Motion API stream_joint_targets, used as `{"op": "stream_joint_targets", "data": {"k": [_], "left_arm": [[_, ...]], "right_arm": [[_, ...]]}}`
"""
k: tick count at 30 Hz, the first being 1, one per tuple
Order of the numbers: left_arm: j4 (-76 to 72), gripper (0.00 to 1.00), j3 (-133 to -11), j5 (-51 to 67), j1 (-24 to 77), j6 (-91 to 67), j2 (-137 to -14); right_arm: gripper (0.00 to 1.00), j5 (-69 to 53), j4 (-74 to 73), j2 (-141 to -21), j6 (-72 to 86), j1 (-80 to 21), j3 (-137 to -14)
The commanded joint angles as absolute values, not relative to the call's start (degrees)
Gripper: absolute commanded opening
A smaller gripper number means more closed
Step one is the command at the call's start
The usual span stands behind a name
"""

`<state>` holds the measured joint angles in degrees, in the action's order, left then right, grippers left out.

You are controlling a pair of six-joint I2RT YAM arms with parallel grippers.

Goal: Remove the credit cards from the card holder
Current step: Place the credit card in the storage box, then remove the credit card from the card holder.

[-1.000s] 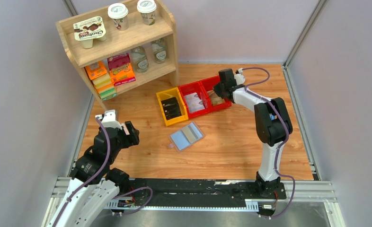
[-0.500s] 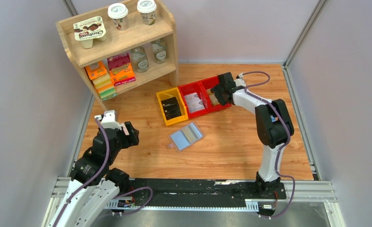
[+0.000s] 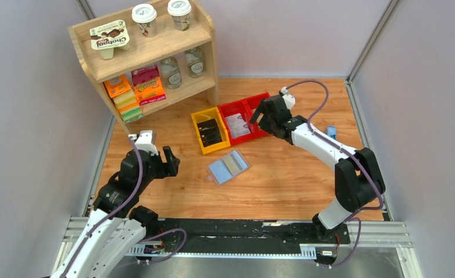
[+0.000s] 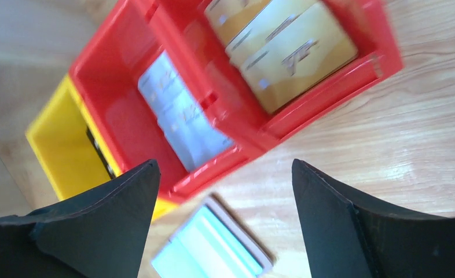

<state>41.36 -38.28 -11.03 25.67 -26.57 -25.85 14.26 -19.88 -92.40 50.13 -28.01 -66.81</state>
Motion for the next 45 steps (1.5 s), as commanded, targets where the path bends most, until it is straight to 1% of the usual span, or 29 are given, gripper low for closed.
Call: {"op": "stream_joint_targets", "data": {"k": [1,6,12,19,24,25,34,38,39,40,43,44,45], "left_arm": [[35.6,0.85,-38.2,-4.0,25.4,-27.1,-31.3],[30.3,0.85,-37.6,4.3,25.4,-30.3,-40.1],[25.5,0.85,-36.4,8.9,25.6,-33.0,-48.2],[20.3,0.85,-34.7,11.2,25.6,-35.1,-56.0],[18.4,0.85,-33.8,12.3,25.5,-35.9,-59.8],[18.4,0.86,-33.9,13.1,25.5,-36.0,-61.2],[15.4,0.86,-32.9,15.7,25.6,-36.9,-67.9],[14.2,0.80,-32.9,17.2,25.7,-36.9,-70.6],[14.1,0.76,-32.9,17.6,25.7,-37.0,-70.9],[13.7,0.70,-32.7,17.8,25.7,-36.9,-71.6],[13.4,0.62,-32.7,18.5,25.7,-37.0,-72.6],[13.1,0.58,-32.4,18.8,25.7,-37.0,-72.9],[13.0,0.56,-32.4,19.0,25.7,-37.0,-73.0]], "right_arm": [[0.88,10.3,-15.9,-89.5,34.9,-34.5,-63.7],[0.87,5.3,-13.9,-90.3,28.6,-41.3,-61.5],[0.84,3.3,-13.8,-94.5,27.1,-45.4,-61.4],[0.81,1.3,-14.2,-100.1,27.3,-46.2,-62.4],[0.81,1.0,-13.7,-102.3,27.2,-46.6,-62.1],[0.81,-0.9,-13.8,-102.6,27.2,-46.7,-62.2],[0.80,-2.5,-14.2,-101.4,25.8,-46.9,-61.8],[0.80,-3.2,-14.2,-100.7,25.2,-47.1,-62.1],[0.80,-3.1,-14.2,-100.5,25.1,-47.2,-62.1],[0.80,-2.8,-14.2,-100.4,25.2,-47.3,-62.1],[0.80,-1.4,-14.7,-99.8,25.2,-47.5,-62.4],[0.80,-0.8,-15.0,-99.6,25.2,-47.7,-62.6],[0.80,-0.1,-15.5,-99.3,25.1,-47.9,-62.8]]}}
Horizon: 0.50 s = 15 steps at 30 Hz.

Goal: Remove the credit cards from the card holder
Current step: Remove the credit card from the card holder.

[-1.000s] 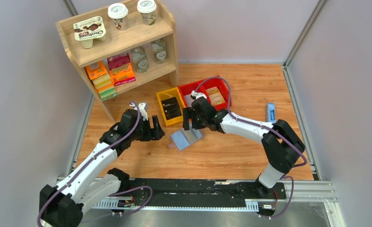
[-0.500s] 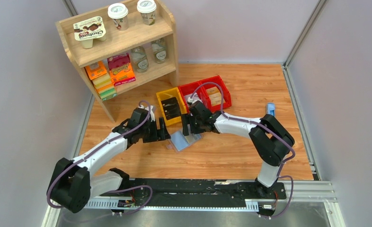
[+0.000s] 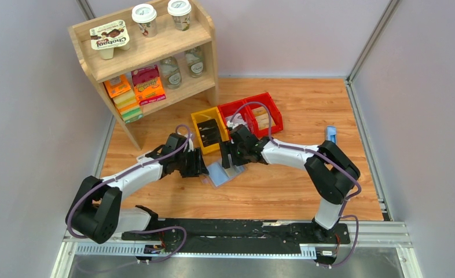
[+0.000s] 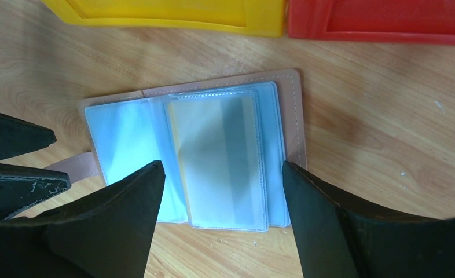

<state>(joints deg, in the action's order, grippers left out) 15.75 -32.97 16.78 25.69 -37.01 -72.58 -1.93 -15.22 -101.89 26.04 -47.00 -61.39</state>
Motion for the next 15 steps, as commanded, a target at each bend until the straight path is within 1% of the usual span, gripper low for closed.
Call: {"op": "stream_joint_targets", "data": {"k": [1,7,15], "left_arm": [[12.9,0.55,-32.3,19.1,25.8,-37.2,-73.1],[13.8,0.54,-32.3,19.1,26.1,-36.9,-72.6],[16.7,0.52,-32.5,19.0,27.2,-35.8,-72.6]], "right_arm": [[0.80,1.8,-15.7,-99.1,24.9,-48.2,-62.9],[0.80,5.1,-16.3,-97.8,24.0,-49.1,-63.5],[0.80,1.9,-16.0,-99.8,23.6,-49.4,-63.5]]}}
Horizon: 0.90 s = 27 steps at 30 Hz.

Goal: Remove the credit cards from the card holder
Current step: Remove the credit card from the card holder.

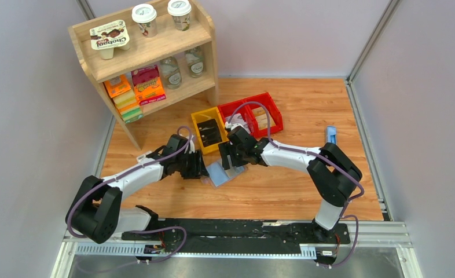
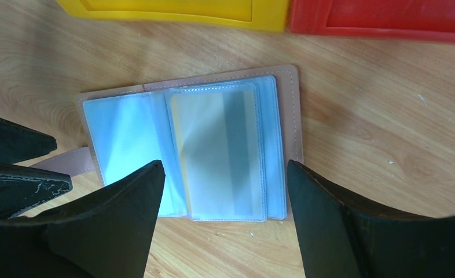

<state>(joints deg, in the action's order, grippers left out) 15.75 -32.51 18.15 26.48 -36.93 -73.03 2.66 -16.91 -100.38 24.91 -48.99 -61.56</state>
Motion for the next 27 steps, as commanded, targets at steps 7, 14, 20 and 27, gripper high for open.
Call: {"op": "stream_joint_targets", "data": {"k": [7,14,20,27], "left_arm": [[17.1,0.47,-32.3,19.3,28.2,-35.8,-72.6],[16.7,0.33,-31.7,20.3,28.5,-36.0,-73.7],[16.0,0.10,-31.4,20.6,28.7,-36.2,-73.9],[15.1,0.04,-31.2,20.6,28.6,-36.3,-74.6]], "right_arm": [[0.79,1.0,-15.1,-101.8,24.2,-49.5,-62.3],[0.79,1.0,-14.9,-101.9,23.9,-49.5,-61.8],[0.79,-2.0,-14.9,-100.5,23.6,-49.6,-61.9],[0.79,-3.2,-16.2,-99.6,22.5,-49.8,-62.8]]}}
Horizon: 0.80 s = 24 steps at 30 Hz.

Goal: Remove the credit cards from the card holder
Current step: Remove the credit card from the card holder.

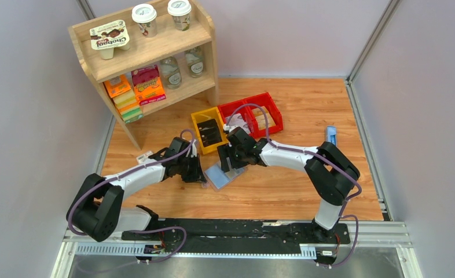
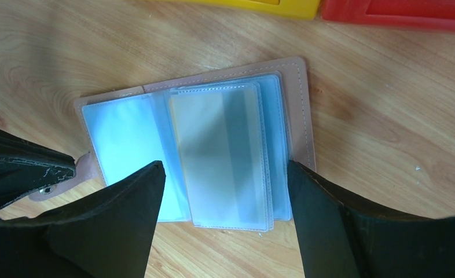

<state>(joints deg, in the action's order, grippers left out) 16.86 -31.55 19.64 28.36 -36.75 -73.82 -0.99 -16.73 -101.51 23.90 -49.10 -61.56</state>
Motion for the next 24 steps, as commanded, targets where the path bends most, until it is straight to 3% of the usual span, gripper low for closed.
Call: {"op": "stream_joint_targets", "data": {"k": [1,11,24], "left_arm": [[14.9,0.03,-31.2,20.6,28.6,-36.3,-74.8],[13.2,0.03,-30.7,20.0,28.7,-36.4,-76.1],[12.4,0.02,-30.1,19.7,28.7,-36.4,-77.0]], "right_arm": [[0.79,-3.5,-16.3,-99.7,22.4,-49.9,-62.8],[0.80,-9.9,-15.6,-98.2,22.1,-50.9,-63.5],[0.84,-9.3,-17.2,-96.0,22.3,-51.0,-64.7]]}}
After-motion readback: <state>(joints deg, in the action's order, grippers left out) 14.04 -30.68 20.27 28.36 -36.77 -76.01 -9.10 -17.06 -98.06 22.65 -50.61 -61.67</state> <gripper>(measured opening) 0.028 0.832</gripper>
